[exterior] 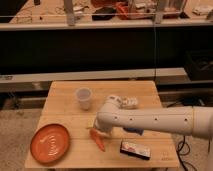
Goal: Place the pepper on the white sponge
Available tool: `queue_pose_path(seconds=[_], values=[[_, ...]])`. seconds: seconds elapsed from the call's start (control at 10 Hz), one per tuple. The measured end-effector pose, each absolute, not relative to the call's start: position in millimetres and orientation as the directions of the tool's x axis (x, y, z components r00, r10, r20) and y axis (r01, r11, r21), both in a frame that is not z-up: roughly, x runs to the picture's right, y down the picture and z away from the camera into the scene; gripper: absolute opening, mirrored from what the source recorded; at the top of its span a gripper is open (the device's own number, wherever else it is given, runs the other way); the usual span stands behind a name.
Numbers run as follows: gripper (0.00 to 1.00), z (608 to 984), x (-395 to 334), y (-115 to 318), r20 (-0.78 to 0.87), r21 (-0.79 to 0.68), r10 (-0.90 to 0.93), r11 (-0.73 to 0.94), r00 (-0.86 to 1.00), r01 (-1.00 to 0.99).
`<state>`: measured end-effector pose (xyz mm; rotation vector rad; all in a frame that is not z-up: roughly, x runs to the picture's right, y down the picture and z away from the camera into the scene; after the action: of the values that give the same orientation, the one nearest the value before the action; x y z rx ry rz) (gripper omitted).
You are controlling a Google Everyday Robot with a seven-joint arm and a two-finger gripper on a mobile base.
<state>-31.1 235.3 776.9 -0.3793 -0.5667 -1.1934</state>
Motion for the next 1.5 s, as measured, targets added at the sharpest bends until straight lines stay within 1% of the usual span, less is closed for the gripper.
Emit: queue_pose_path(seconds=[0.8, 1.5], values=[[0.80, 782, -49, 241, 0.634, 0.060, -0.756, 0.262, 0.166, 0.963], [0.80, 794, -56, 254, 0.654, 0.088, -0.749, 0.217, 0.108, 0.972]])
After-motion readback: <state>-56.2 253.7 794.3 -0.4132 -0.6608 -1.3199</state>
